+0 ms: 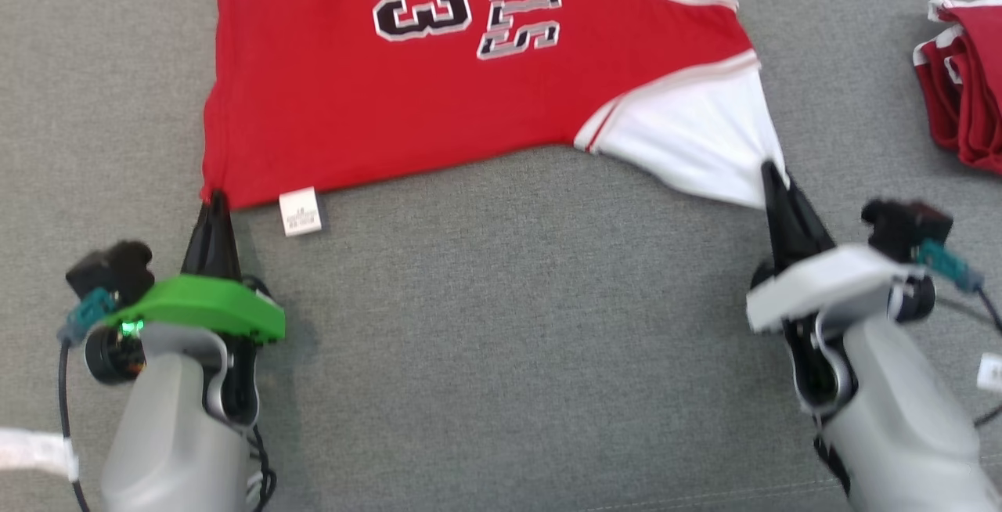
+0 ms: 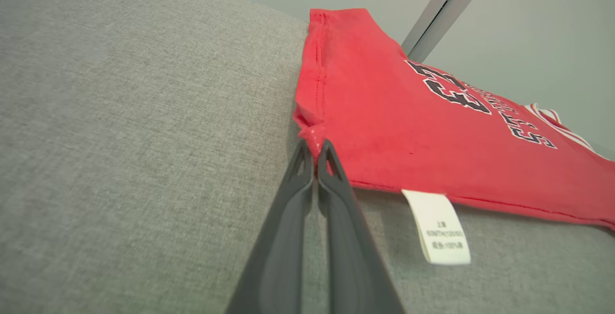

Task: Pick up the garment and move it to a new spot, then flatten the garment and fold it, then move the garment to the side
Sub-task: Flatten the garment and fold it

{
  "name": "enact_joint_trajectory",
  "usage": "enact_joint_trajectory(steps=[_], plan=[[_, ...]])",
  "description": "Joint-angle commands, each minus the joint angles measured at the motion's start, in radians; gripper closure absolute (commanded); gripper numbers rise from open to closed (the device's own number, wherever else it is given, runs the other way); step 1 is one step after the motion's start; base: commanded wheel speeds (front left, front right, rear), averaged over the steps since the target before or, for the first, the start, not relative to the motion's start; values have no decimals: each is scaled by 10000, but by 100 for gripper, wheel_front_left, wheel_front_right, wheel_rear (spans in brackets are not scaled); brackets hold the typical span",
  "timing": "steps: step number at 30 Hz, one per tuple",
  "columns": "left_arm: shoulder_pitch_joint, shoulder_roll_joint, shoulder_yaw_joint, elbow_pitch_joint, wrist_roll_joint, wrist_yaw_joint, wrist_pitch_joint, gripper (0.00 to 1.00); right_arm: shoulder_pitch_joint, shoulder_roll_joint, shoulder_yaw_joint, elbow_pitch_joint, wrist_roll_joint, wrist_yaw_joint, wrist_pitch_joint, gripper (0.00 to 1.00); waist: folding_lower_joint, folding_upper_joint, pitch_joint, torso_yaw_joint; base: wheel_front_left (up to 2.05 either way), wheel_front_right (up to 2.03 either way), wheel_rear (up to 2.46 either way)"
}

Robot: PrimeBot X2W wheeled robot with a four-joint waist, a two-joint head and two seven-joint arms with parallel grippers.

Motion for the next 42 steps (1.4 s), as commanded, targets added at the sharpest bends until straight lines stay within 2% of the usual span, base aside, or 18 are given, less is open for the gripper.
enact_joint_trajectory(steps=[1, 6, 10, 15, 21, 28, 34, 42], plan=[[554, 58, 144, -372, 142, 20, -48, 100, 777, 24, -161, -529, -165, -20, -41, 100, 0, 0, -325, 50, 0, 0, 0], [2008, 31, 294, -1692, 518, 120, -49, 100, 2832, 310, -616, -2406, -566, -20, -42, 100, 0, 0, -631, -44, 0, 0, 0], [3101, 119, 318, -2899, 683, 453, 88, 100, 4262, 588, -1111, -3930, -936, -20, 517, 100, 0, 0, -816, -109, 0, 0, 0], [4670, 60, 196, -5076, 810, 1098, 1066, 100, 5910, 954, -1687, -5798, -1324, -20, 1898, 100, 0, 0, -1135, -112, 0, 0, 0], [5926, 124, 41, -7382, 889, 1712, 2524, 100, 6840, 1129, -2075, -7301, -1510, -20, 3300, 100, 0, 0, -1307, -118, 0, 0, 0], [6072, 434, -165, -8417, 800, 1872, 3906, 100, 6537, 1168, -2299, -7648, -1560, -18, 4190, 100, 0, 0, -1161, -27, 0, 0, 0], [5381, 704, -352, -8201, 340, 1626, 5153, 100, 5545, 1146, -2278, -7203, -1532, -18, 4746, 100, 0, 0, -707, 7, 0, 0, 0], [4061, 1135, -281, -7655, -304, 1426, 6512, 100, 3180, 378, -2002, -6228, -1415, -18, 5565, 100, 0, 0, 113, 121, 0, 0, 0]])
